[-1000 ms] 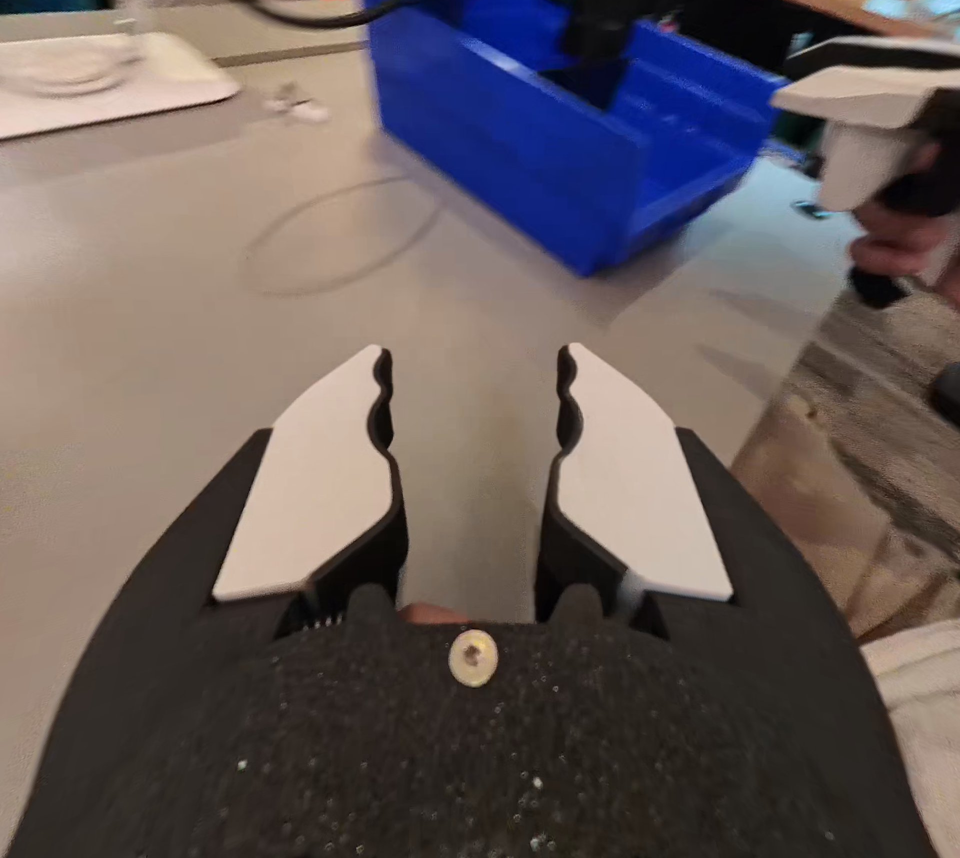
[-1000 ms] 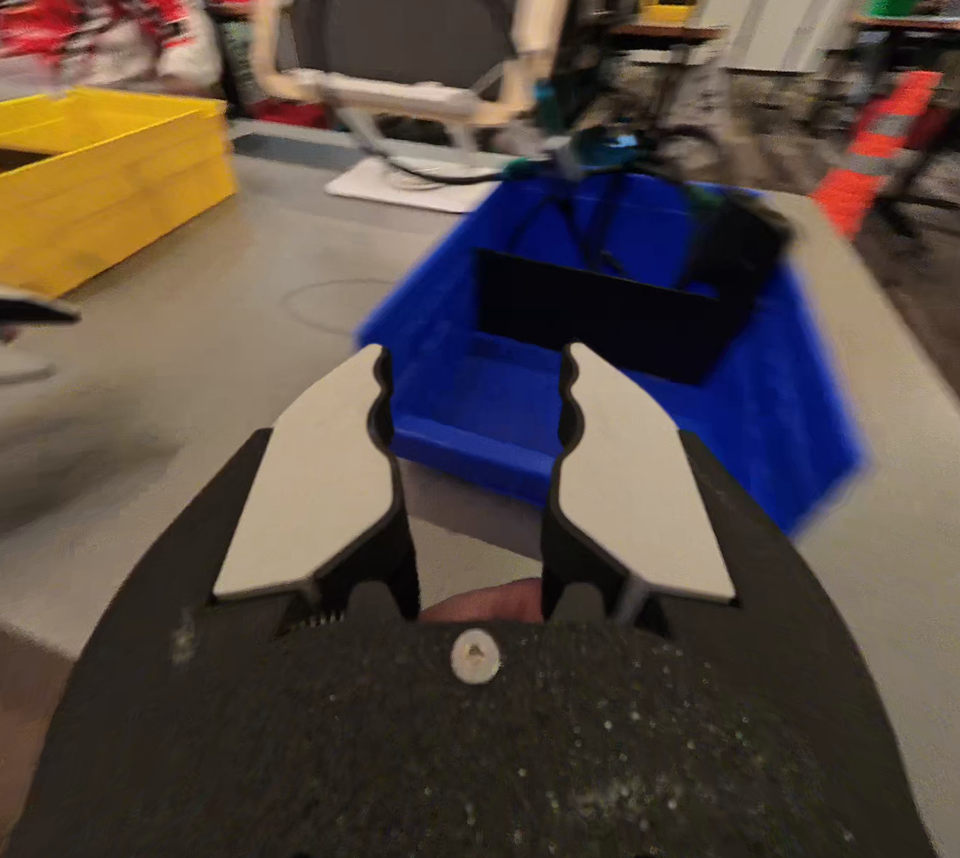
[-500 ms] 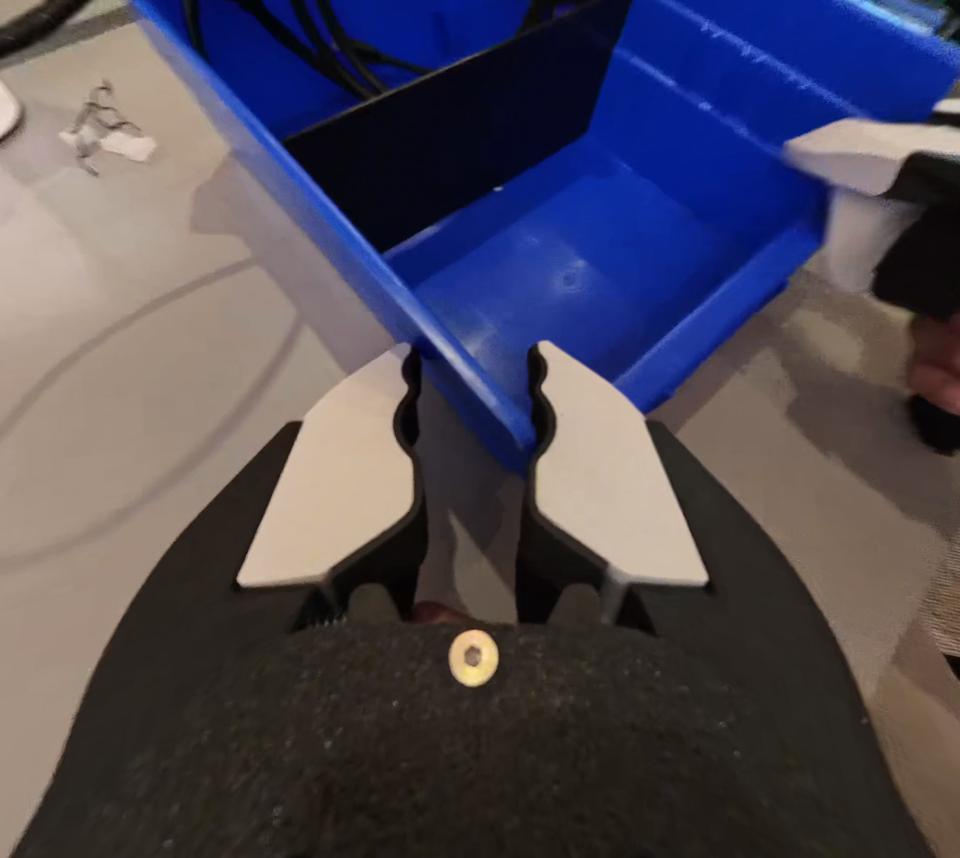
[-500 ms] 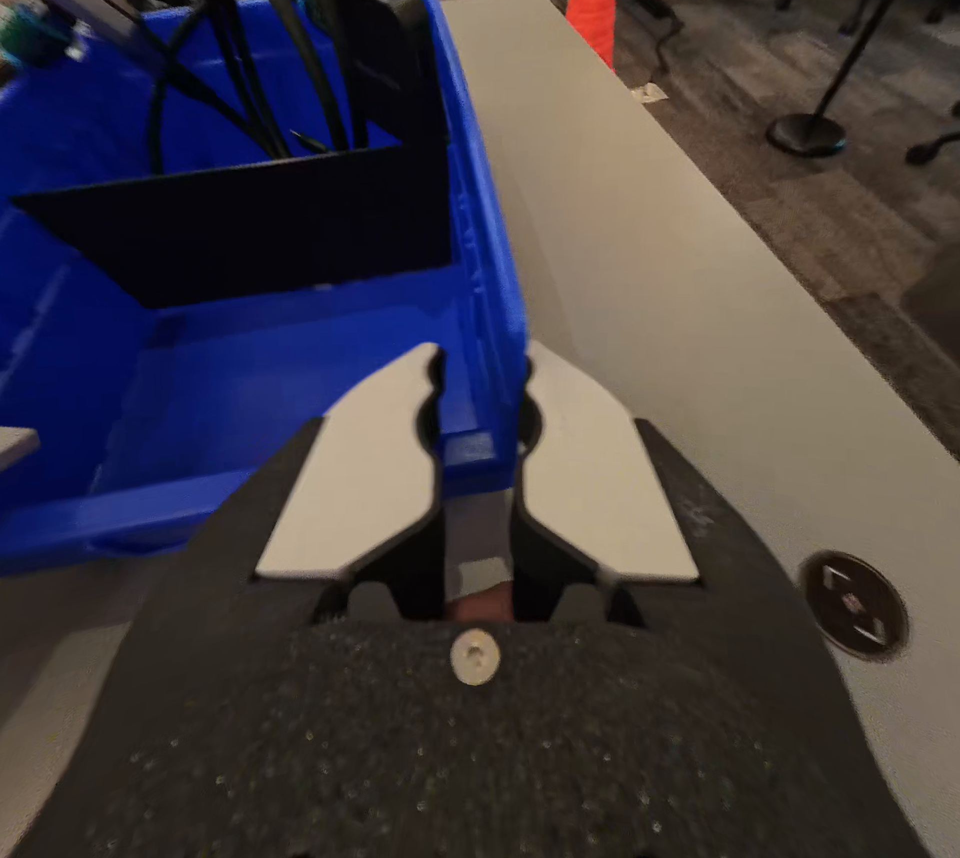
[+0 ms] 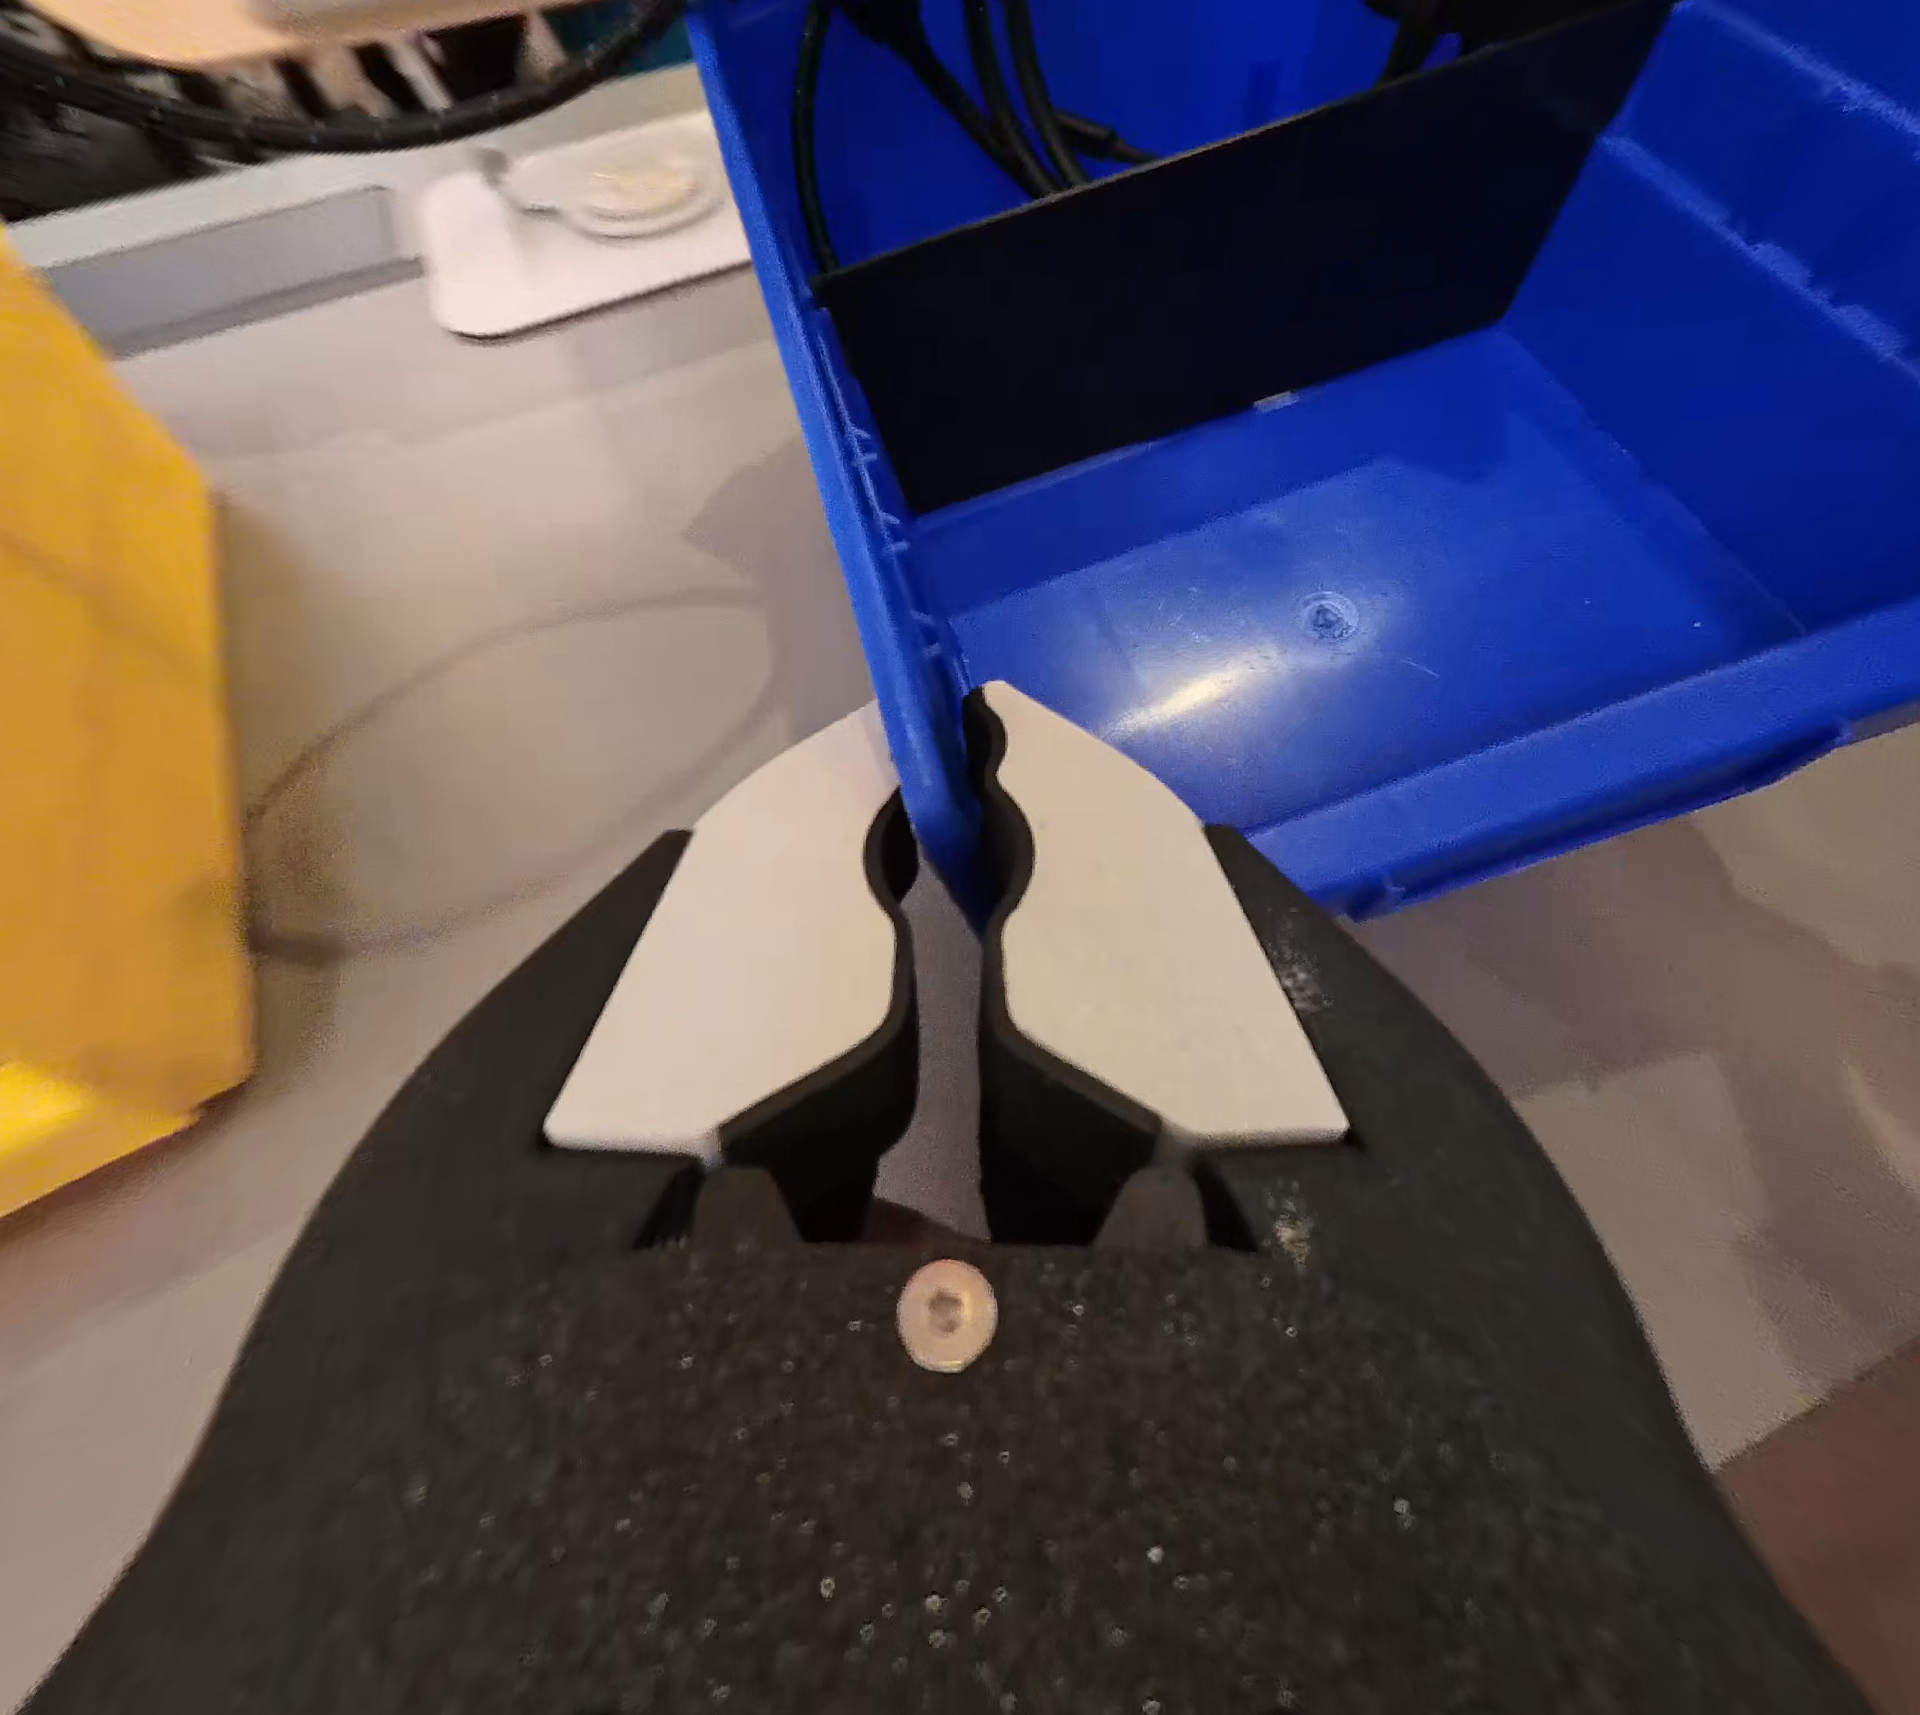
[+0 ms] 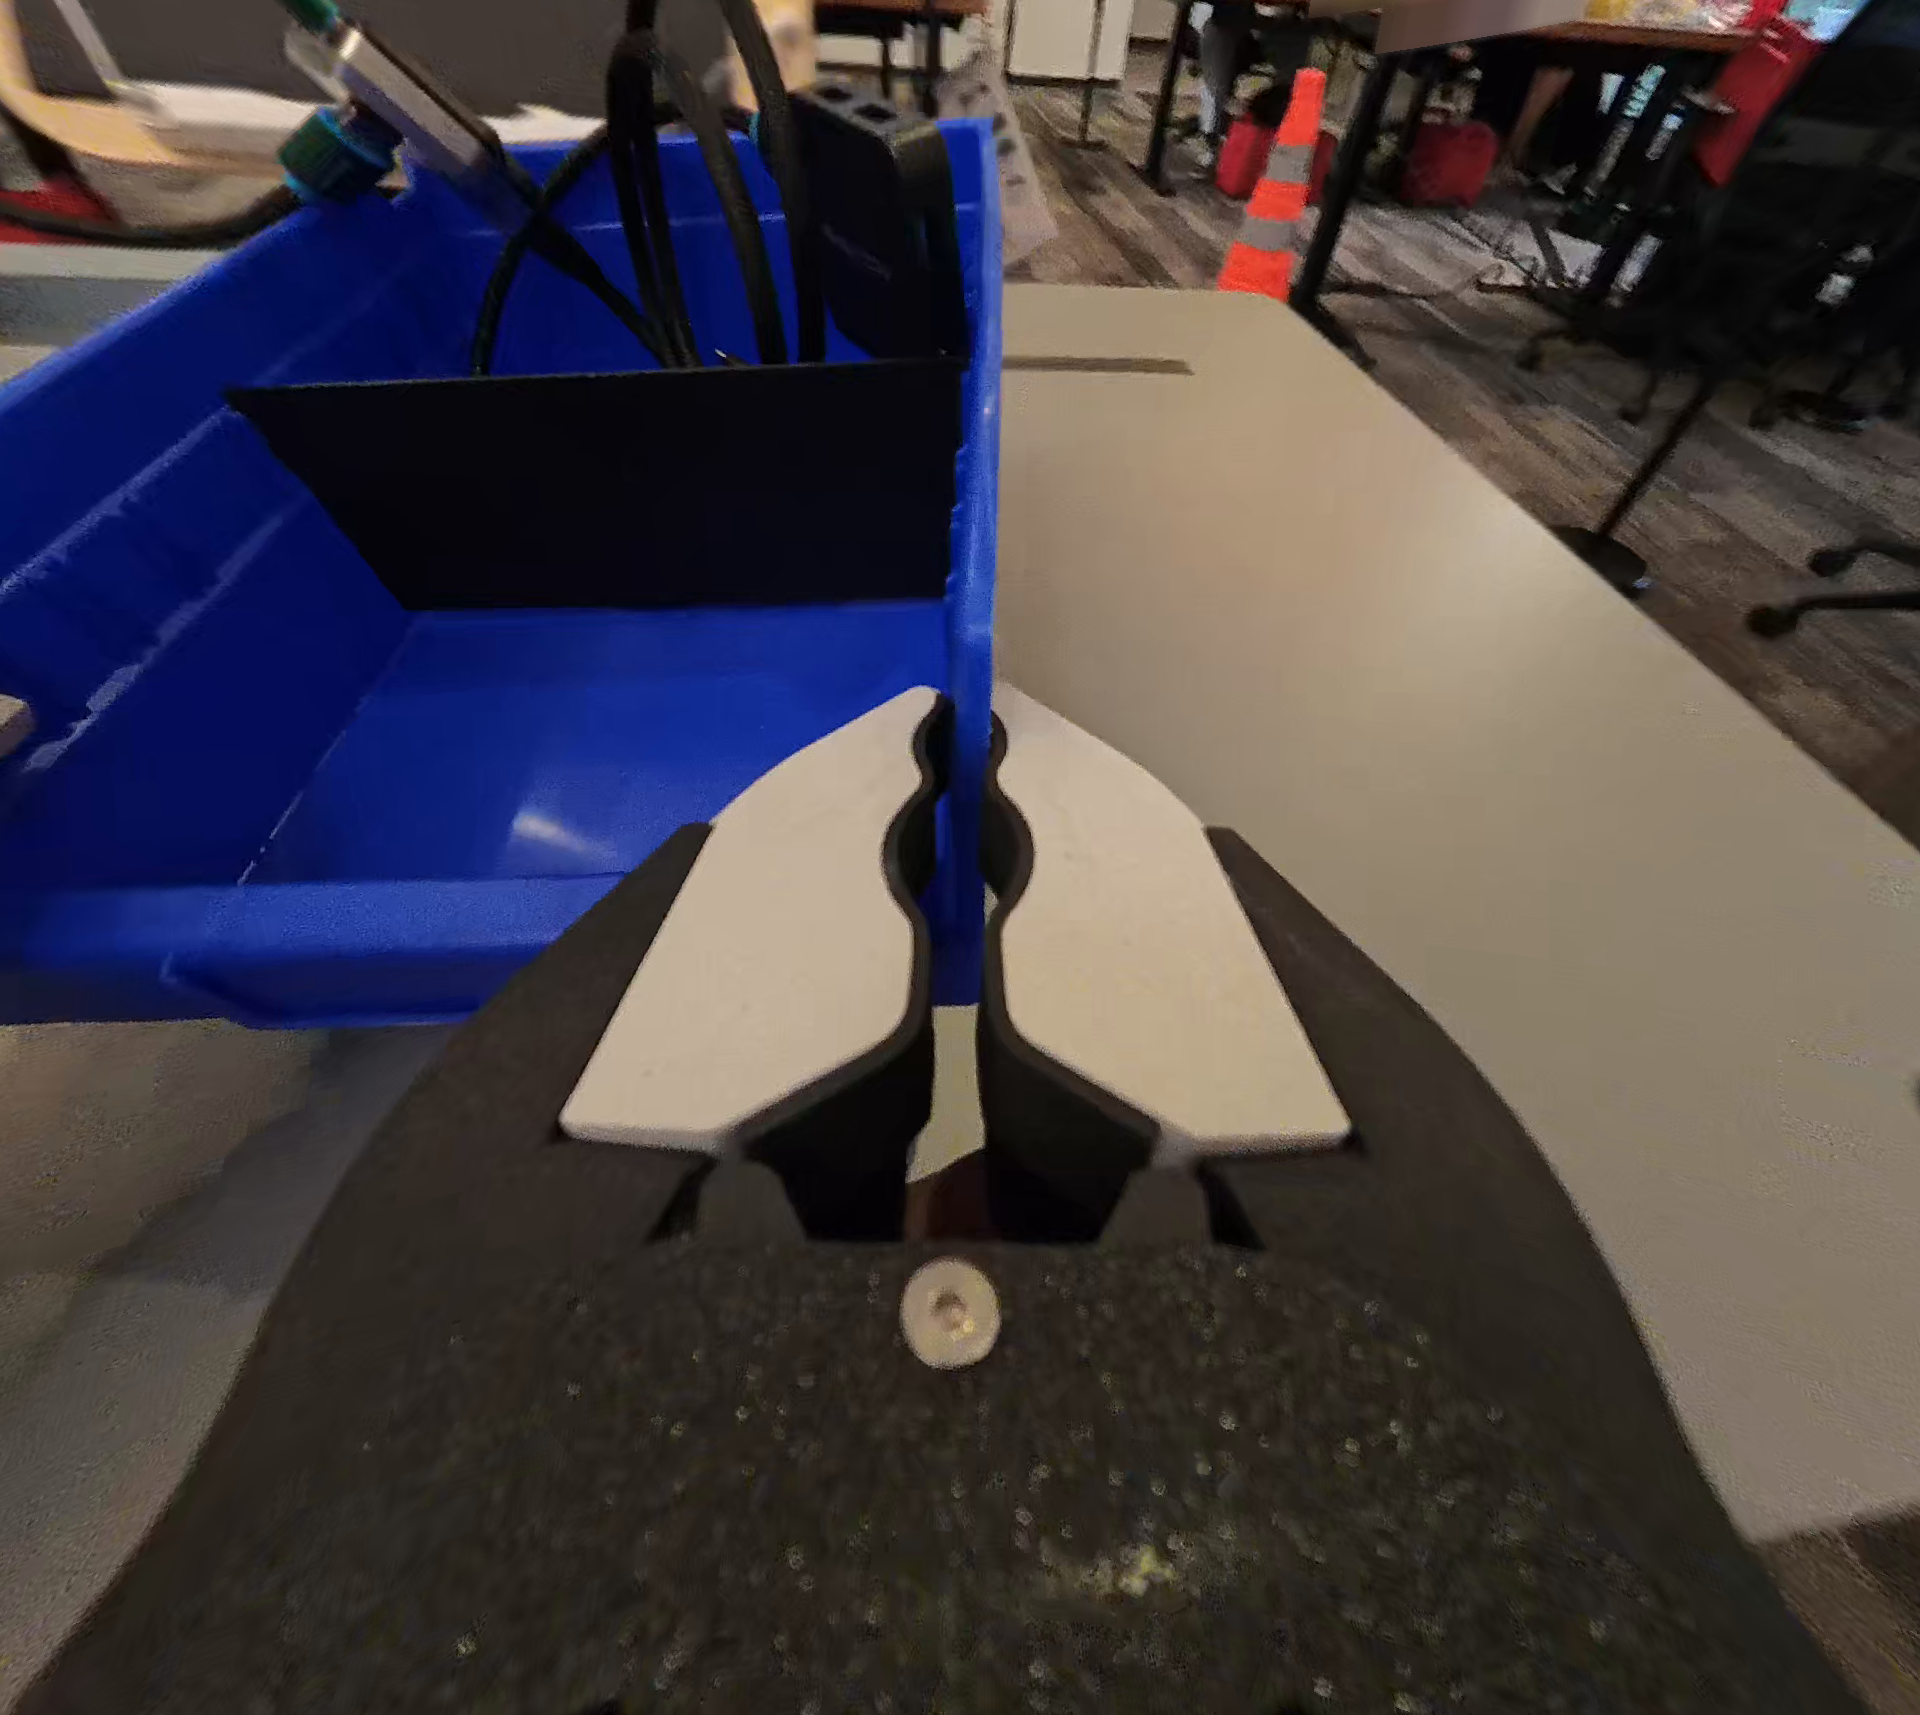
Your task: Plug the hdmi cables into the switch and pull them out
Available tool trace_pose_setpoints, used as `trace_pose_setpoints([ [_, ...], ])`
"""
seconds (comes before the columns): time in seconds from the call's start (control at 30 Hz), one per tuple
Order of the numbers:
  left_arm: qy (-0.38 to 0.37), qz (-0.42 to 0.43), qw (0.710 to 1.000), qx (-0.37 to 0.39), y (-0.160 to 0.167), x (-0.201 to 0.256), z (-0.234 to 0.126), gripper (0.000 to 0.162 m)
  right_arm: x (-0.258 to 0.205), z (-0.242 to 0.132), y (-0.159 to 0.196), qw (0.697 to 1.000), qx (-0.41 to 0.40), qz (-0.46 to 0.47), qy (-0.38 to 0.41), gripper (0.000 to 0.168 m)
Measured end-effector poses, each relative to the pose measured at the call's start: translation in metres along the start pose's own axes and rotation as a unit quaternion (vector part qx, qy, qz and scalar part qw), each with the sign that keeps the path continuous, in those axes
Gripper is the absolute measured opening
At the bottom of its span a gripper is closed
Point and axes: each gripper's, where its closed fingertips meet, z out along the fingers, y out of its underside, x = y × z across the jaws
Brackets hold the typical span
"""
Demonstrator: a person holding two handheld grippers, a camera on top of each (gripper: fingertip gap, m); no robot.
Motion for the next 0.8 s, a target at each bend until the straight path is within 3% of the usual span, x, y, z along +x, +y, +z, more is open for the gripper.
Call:
trace_pose_setpoints([
  [0.23, -0.064, -0.010, 0.998, -0.014, 0.025, -0.080, -0.016, 0.006, -0.089, 0.024, 0.005, 0.997, -0.006, -0.036, -0.066, 0.002],
  [0.53, -0.038, -0.034, 0.998, -0.028, 0.038, -0.083, -0.004, 0.010, -0.098, 0.049, 0.033, 0.991, -0.063, -0.050, -0.107, 0.004],
  [0.63, 0.015, -0.105, 0.994, 0.001, 0.030, -0.079, -0.029, 0.028, -0.096, 0.036, 0.037, 0.982, -0.060, -0.088, -0.153, 0.009],
  [0.73, 0.037, -0.151, 0.987, 0.040, 0.030, -0.100, -0.075, 0.029, -0.087, 0.010, 0.040, 0.973, -0.028, -0.128, -0.190, 0.021],
  [0.8, 0.008, -0.160, 0.985, 0.068, 0.036, -0.138, -0.108, 0.029, -0.083, -0.006, 0.032, 0.971, -0.002, -0.125, -0.203, 0.021],
])
